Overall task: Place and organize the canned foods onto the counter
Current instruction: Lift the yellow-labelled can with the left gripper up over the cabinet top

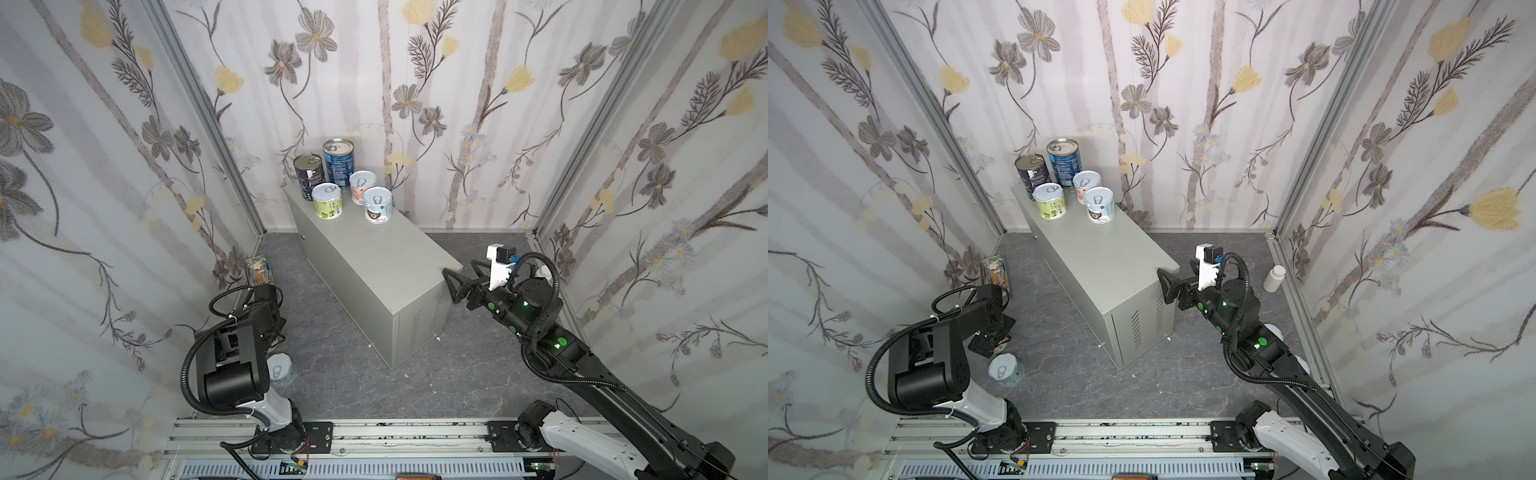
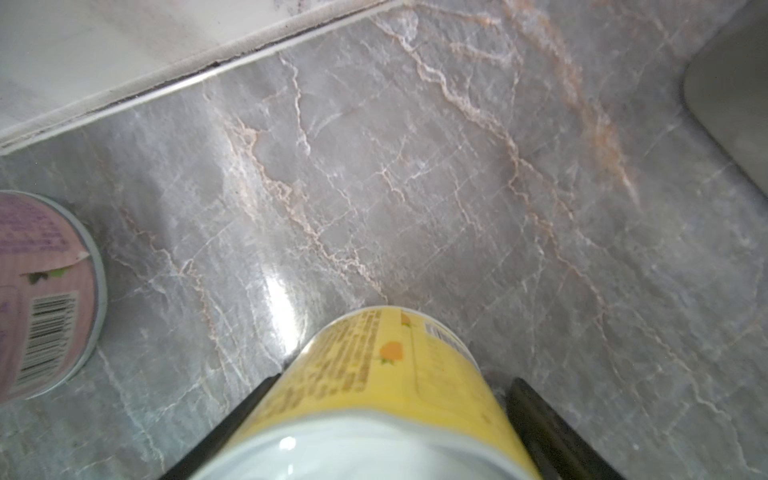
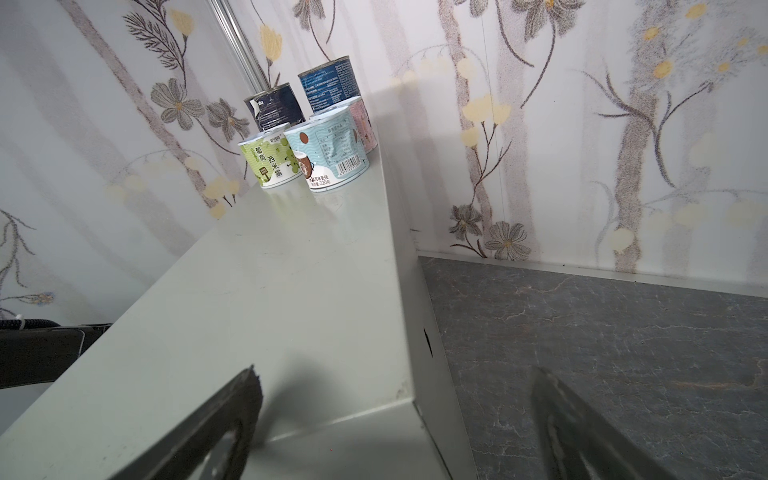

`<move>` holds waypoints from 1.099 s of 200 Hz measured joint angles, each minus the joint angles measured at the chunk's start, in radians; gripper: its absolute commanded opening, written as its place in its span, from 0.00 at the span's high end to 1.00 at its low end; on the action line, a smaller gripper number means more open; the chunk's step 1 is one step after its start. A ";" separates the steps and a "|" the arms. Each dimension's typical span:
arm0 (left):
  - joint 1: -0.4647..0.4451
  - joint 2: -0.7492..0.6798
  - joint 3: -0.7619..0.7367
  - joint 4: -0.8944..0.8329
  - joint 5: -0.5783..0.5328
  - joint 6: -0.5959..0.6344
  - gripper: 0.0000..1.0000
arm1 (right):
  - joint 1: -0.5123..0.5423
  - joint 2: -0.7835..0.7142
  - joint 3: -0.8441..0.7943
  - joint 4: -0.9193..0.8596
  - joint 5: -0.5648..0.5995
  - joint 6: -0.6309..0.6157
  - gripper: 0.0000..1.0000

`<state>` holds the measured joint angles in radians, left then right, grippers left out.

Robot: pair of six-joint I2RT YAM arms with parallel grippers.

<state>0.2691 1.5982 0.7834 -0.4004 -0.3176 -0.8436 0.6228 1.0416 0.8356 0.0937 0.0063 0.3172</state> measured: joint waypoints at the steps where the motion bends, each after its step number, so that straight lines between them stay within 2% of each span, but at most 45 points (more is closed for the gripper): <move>1: 0.000 0.000 0.000 0.000 0.000 0.000 0.25 | 0.000 0.000 0.000 0.000 0.000 0.000 0.00; 30: 0.000 -0.010 -0.001 0.003 0.010 0.010 0.34 | -0.002 0.000 0.000 0.000 -0.001 0.000 0.00; 72: 0.000 -0.052 -0.002 -0.015 0.035 0.043 0.37 | -0.003 -0.002 0.000 -0.001 0.000 0.000 0.00; 109: 0.000 -0.103 0.026 -0.026 0.069 0.092 0.38 | -0.004 -0.002 0.000 -0.002 -0.001 0.000 0.00; 145: 0.000 -0.163 0.061 -0.023 0.108 0.184 0.37 | -0.004 -0.002 0.001 -0.003 -0.001 0.000 0.00; 220: 0.000 -0.351 0.090 -0.042 0.122 0.376 0.36 | -0.004 -0.002 0.001 -0.002 -0.001 0.000 0.00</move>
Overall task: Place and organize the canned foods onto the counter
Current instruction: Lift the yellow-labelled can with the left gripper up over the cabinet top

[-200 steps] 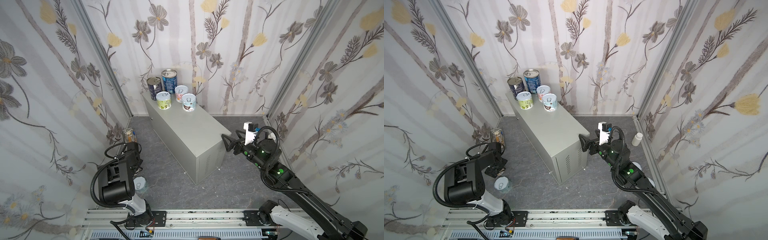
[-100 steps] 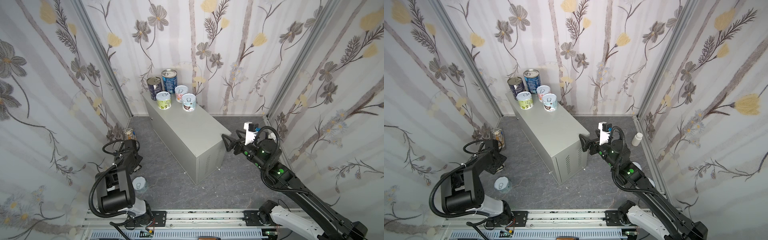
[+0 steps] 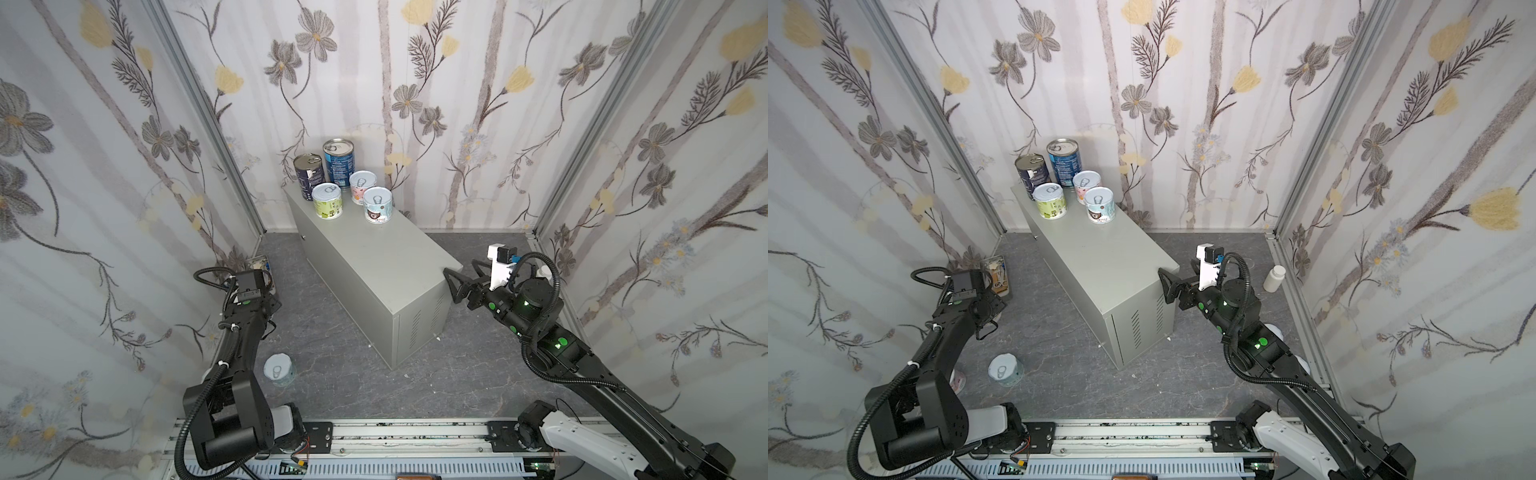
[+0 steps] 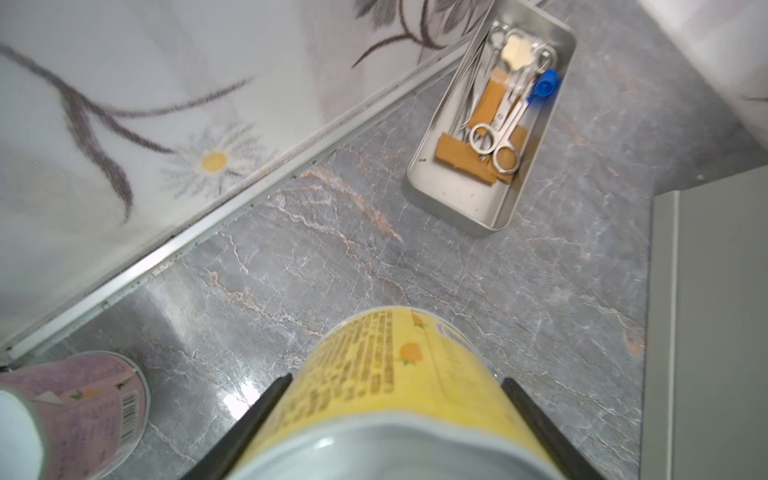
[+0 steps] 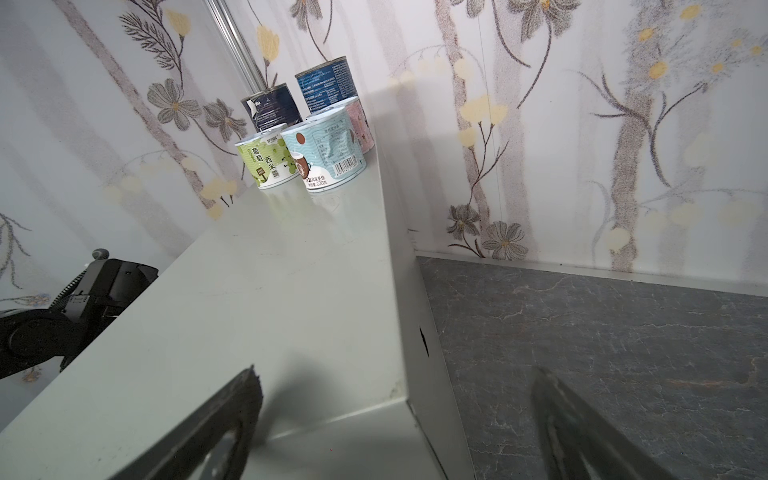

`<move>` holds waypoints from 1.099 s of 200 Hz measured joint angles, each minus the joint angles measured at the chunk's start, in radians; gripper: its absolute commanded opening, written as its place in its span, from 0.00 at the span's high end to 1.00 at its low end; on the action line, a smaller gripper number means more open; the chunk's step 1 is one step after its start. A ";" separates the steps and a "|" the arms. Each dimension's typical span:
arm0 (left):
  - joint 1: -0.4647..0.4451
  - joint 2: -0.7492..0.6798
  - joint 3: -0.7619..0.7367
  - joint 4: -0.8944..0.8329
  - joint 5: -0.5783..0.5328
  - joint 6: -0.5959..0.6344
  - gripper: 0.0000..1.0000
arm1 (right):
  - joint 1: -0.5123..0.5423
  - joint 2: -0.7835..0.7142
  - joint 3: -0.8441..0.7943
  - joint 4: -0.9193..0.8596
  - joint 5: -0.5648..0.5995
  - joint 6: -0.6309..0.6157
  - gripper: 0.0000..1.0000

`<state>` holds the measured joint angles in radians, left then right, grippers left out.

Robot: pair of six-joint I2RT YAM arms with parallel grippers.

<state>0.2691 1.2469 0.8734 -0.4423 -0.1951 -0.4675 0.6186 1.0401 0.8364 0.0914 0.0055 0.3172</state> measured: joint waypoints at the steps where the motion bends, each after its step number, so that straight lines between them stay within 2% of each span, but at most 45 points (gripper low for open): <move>1: 0.000 -0.003 0.000 0.000 0.001 0.002 0.36 | 0.000 0.000 0.000 0.000 0.000 0.000 0.00; 49: -0.011 -0.104 0.076 -0.043 0.045 0.103 0.40 | 0.000 0.002 0.000 0.002 -0.003 0.003 0.00; 102: -0.101 -0.108 0.268 -0.153 0.069 0.154 0.41 | 0.000 0.003 0.011 -0.014 -0.003 0.003 0.00; 220: -0.475 -0.001 0.687 -0.415 -0.031 0.229 0.42 | 0.001 0.001 0.055 -0.103 -0.003 -0.005 0.00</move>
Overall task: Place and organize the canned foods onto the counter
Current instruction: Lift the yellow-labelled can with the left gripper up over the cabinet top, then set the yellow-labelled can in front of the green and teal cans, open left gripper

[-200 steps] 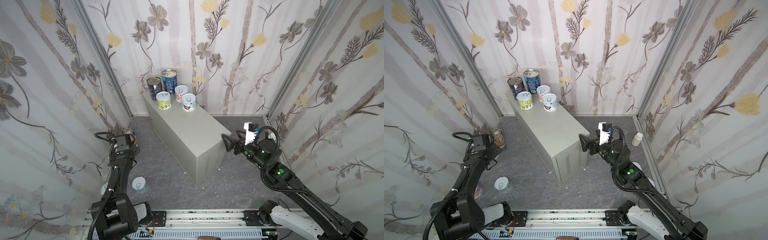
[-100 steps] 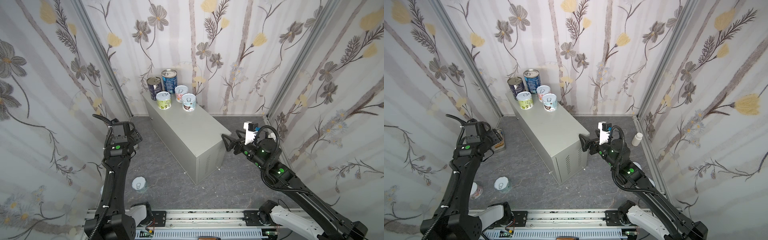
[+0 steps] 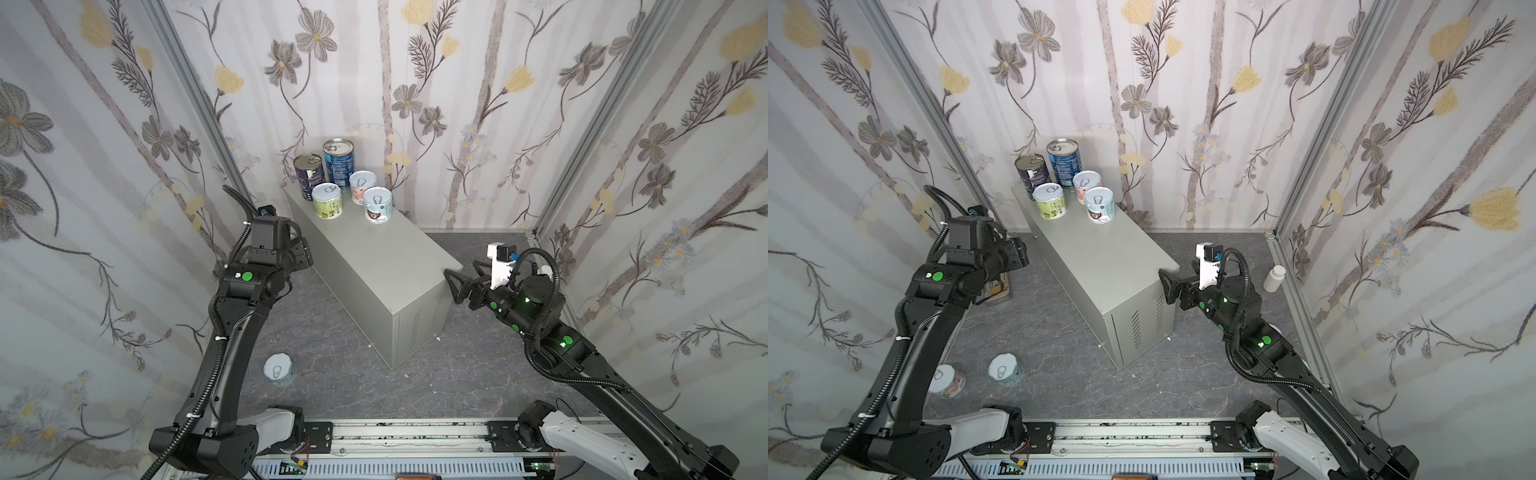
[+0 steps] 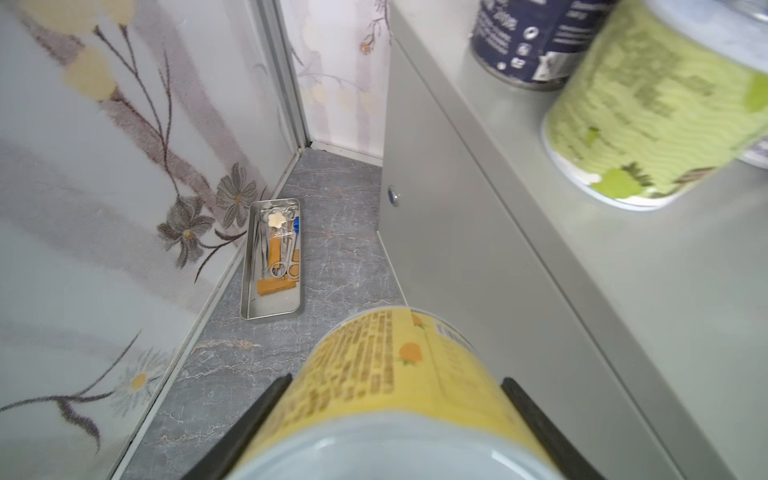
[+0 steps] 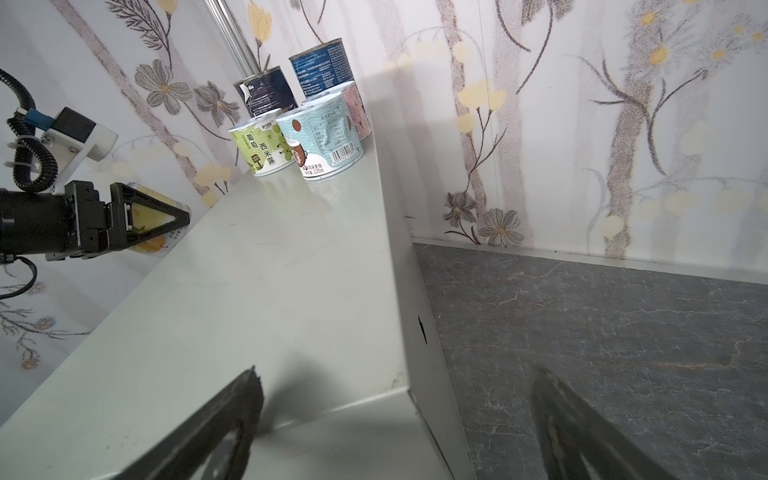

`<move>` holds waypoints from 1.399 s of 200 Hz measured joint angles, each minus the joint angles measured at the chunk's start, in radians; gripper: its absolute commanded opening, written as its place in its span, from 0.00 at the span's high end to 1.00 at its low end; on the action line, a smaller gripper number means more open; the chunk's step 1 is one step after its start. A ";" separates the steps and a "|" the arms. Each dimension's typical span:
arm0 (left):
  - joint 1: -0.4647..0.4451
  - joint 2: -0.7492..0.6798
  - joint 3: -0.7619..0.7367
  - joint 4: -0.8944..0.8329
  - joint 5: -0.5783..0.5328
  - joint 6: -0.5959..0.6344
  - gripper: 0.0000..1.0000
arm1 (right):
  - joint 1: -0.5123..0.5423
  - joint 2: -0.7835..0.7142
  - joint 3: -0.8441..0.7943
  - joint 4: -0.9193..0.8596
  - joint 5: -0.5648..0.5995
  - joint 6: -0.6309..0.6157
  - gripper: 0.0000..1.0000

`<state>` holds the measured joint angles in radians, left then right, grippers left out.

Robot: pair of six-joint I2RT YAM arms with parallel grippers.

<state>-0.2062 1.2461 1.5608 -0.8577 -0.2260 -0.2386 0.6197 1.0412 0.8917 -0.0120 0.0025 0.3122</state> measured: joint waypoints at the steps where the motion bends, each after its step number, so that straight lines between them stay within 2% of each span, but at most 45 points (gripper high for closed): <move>1: -0.002 0.001 0.002 -0.002 -0.001 0.000 0.42 | 0.000 0.000 0.000 0.000 0.000 0.000 0.00; 52: -0.167 0.094 0.182 -0.129 -0.055 0.030 0.43 | 0.003 0.005 0.013 -0.023 0.000 0.000 0.00; 131: -0.328 0.216 0.438 -0.262 -0.117 0.032 0.43 | 0.011 0.018 0.026 -0.031 0.004 0.000 0.00; 221: -0.364 0.363 0.577 -0.293 -0.108 0.047 0.43 | 0.014 0.003 -0.009 0.010 0.004 0.001 0.00; 280: -0.366 0.404 0.595 -0.292 -0.070 0.040 0.43 | 0.014 -0.002 -0.028 0.039 0.004 0.001 0.00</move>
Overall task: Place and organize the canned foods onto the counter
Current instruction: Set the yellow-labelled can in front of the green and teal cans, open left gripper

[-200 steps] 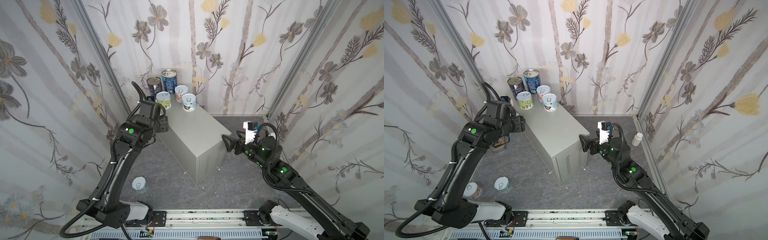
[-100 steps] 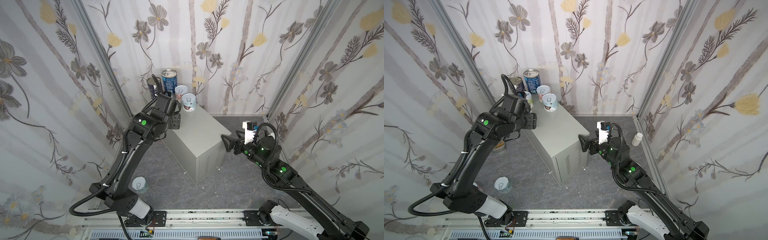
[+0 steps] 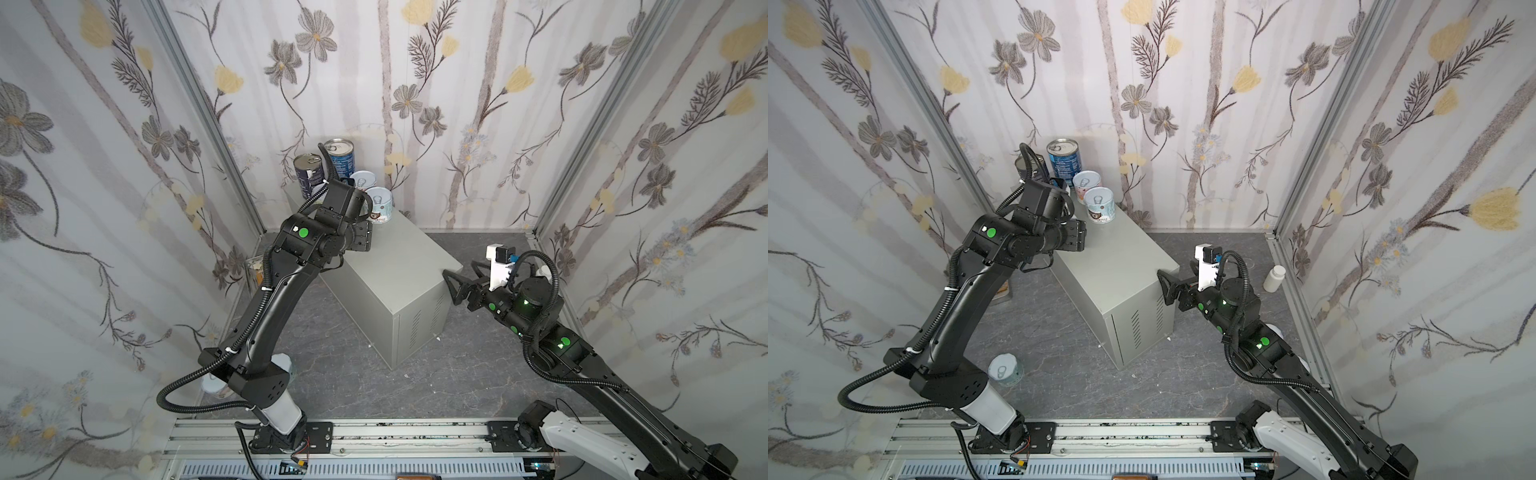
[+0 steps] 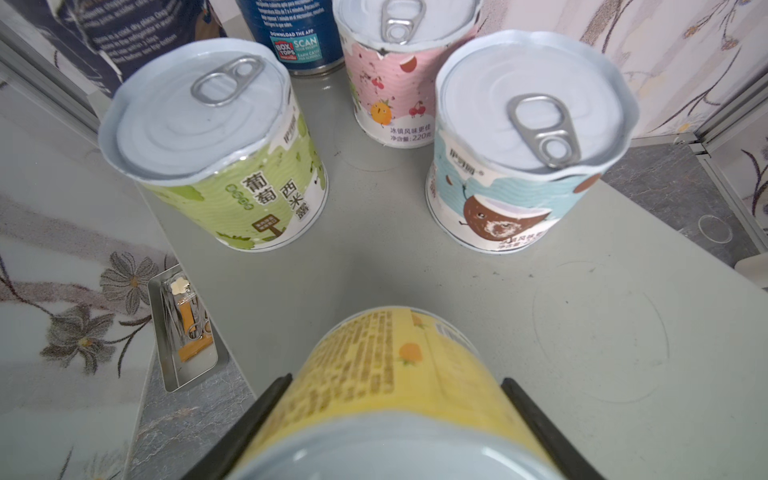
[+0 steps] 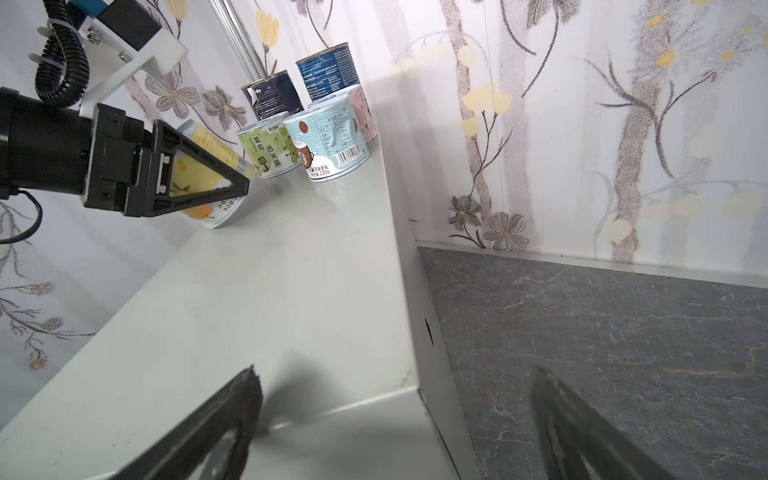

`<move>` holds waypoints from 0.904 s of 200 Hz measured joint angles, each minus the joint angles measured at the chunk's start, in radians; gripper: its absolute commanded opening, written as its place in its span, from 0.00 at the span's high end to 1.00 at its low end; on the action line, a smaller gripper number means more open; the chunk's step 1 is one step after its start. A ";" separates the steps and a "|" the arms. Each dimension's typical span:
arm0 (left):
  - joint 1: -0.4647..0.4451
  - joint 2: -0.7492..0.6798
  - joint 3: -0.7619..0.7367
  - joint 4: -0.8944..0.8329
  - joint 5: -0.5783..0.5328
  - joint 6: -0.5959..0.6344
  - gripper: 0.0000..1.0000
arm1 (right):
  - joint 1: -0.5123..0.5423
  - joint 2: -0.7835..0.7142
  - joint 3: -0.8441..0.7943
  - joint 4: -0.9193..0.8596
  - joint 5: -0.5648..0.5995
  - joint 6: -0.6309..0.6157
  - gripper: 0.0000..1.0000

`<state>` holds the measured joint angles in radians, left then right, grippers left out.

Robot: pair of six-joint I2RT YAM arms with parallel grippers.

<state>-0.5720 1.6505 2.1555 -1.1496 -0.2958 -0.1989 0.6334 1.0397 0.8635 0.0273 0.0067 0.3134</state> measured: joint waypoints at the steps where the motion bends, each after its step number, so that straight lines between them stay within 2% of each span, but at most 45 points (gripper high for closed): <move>1: 0.000 0.000 0.000 0.000 0.000 0.000 0.43 | 0.000 0.000 0.000 0.000 0.000 0.000 0.00; 47: 0.002 0.017 0.006 0.006 0.004 -0.004 0.42 | 0.000 0.002 -0.008 0.016 0.000 0.000 0.00; 78: 0.002 0.023 0.008 0.015 0.004 -0.004 0.35 | -0.001 0.002 -0.013 0.026 0.000 0.000 0.00; 181: 0.024 0.069 0.037 0.053 0.005 -0.004 0.24 | -0.003 -0.005 -0.026 0.044 0.000 0.000 0.00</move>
<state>-0.5476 1.7195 2.1925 -1.0969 -0.2909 -0.2031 0.6308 1.0348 0.8371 0.0715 0.0067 0.3134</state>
